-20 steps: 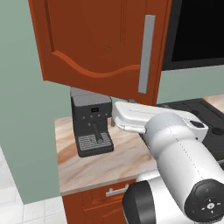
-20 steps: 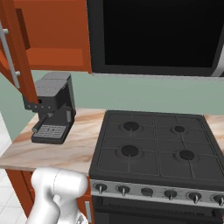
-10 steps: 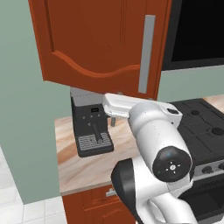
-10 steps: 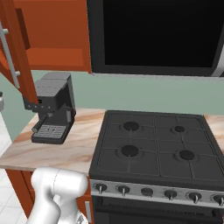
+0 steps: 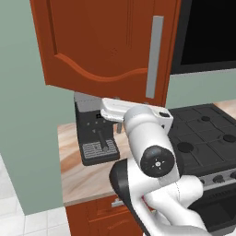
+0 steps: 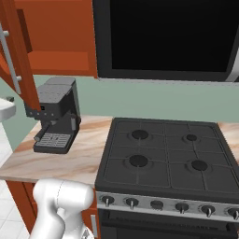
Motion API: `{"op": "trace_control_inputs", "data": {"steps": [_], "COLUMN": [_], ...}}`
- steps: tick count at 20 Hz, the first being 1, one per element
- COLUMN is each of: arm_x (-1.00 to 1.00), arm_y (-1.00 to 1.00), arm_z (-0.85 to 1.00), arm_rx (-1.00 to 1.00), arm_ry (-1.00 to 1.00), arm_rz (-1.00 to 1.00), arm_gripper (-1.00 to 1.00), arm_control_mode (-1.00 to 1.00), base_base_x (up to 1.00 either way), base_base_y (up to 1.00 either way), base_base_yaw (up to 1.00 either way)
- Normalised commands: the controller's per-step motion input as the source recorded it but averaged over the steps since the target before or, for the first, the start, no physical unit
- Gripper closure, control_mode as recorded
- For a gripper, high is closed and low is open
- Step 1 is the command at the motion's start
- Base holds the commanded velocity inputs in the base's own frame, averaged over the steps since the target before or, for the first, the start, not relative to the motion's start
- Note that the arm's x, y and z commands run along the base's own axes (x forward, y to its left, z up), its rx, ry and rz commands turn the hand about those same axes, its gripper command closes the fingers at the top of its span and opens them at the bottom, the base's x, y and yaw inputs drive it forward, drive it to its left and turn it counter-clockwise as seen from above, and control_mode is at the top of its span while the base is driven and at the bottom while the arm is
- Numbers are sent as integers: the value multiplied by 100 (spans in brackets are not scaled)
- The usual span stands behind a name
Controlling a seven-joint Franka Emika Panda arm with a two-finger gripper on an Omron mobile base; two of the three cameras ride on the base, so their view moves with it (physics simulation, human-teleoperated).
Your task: Close all open cabinet doors.
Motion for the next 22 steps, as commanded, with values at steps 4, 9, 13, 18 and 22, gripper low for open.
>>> {"op": "trace_control_inputs", "data": {"steps": [4,9,13,18,22], "arm_x": [41,35,33,32,29], "arm_y": [3,0,0,0,0], "arm_z": [-6,0,0,0,0], "arm_rx": [0,0,0,0,0], "arm_ry": [-3,0,0,0,0], "arm_rz": [0,0,0,0,0], "arm_gripper": [-100,-100,-100,-100,-100], "arm_control_mode": [-100,-100,-100,-100,-100], "base_base_x": [0,0,0,0,0], "base_base_y": [0,0,0,0,0], "base_base_yaw": [0,0,0,0,0]}}
